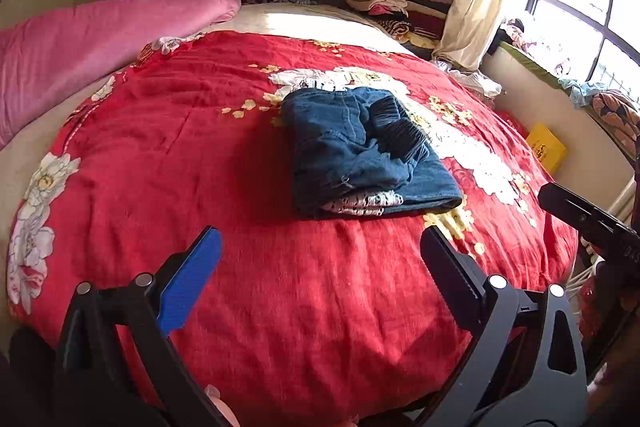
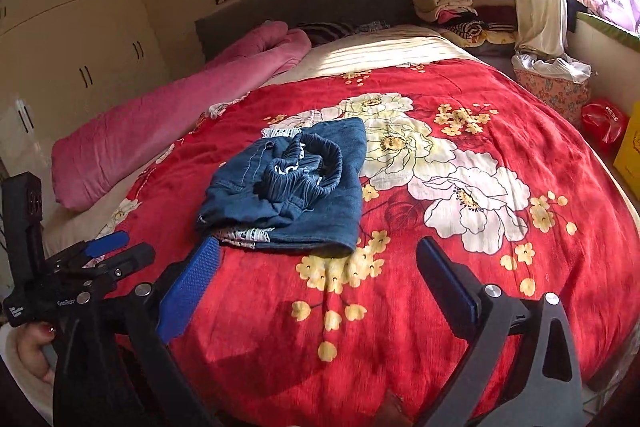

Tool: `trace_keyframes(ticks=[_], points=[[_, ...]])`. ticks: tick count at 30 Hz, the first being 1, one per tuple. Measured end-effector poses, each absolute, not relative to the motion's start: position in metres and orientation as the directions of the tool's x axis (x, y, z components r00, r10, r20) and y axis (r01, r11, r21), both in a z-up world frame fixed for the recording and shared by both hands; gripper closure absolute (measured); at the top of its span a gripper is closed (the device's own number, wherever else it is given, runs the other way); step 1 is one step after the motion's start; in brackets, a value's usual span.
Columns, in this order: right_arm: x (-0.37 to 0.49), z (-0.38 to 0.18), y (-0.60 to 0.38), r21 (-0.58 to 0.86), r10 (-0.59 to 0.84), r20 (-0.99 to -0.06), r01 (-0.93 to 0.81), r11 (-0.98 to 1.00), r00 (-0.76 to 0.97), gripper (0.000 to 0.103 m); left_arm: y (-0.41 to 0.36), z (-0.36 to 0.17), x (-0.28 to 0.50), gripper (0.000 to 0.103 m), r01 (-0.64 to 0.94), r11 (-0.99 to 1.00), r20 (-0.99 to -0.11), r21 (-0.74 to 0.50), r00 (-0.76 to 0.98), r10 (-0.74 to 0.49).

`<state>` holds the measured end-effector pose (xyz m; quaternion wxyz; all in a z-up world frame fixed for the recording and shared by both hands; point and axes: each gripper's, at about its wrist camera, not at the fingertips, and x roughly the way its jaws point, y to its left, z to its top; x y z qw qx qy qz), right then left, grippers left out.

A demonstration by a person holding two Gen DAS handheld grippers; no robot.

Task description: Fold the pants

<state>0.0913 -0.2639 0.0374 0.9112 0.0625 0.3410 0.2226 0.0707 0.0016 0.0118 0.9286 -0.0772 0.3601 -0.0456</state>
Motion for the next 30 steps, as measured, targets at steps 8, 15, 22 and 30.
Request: trace_keyframes(ticks=[8, 15, 22, 30], points=[[0.065, 0.021, -0.269, 0.262, 0.416, -0.619, -0.324, 0.909, 0.666, 0.005, 0.005, -0.008, 0.051, 0.01, 0.011, 0.987, -0.695, -0.161, 0.709, -0.121], [0.06, 0.008, -0.271, 0.269, 0.395, -0.646, -0.29, 0.918, 0.653, 0.005, -0.007, -0.018, 0.044, 0.01, 0.032, 0.989, -0.711, -0.143, 0.692, -0.125], [0.061, 0.004, -0.269, 0.262, 0.396, -0.657, -0.298, 0.918, 0.642, 0.005, -0.007, -0.019, 0.044, 0.01, 0.02, 0.99, -0.718, -0.143, 0.686, -0.117], [0.062, 0.004, -0.27, 0.26, 0.392, -0.66, -0.294, 0.92, 0.641, 0.005, -0.007, -0.018, 0.044, 0.01, 0.019, 0.989, -0.716, -0.144, 0.688, -0.118]])
